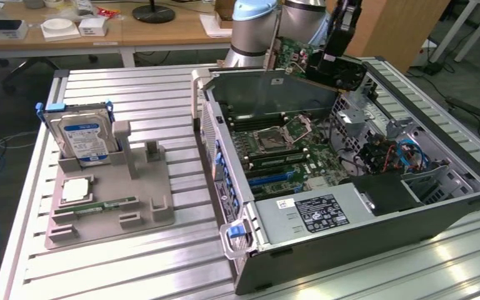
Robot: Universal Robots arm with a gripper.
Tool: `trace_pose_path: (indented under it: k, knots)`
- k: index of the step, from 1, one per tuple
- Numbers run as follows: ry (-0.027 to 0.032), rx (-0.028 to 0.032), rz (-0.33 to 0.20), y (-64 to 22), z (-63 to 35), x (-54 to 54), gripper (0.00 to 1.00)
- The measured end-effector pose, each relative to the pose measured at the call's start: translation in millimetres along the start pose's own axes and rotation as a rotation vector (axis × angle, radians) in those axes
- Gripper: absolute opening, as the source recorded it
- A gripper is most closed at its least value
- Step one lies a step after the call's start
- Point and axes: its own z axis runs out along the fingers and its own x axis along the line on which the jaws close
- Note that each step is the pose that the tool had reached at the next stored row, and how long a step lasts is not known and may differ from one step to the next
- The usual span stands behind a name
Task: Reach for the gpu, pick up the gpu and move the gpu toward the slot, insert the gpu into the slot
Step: 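Insert the gpu into the slot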
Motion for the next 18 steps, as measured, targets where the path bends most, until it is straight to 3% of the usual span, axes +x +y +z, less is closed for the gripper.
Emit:
trace_pose_path:
  k: [7, 18]
  knots:
    - [0.0013, -0.0034, -0.125, -0.1, 4.1, 0.1, 0.26]
    - [0.0034, -0.0079, -0.306, -0.4, 22.0, 0.5, 0.26]
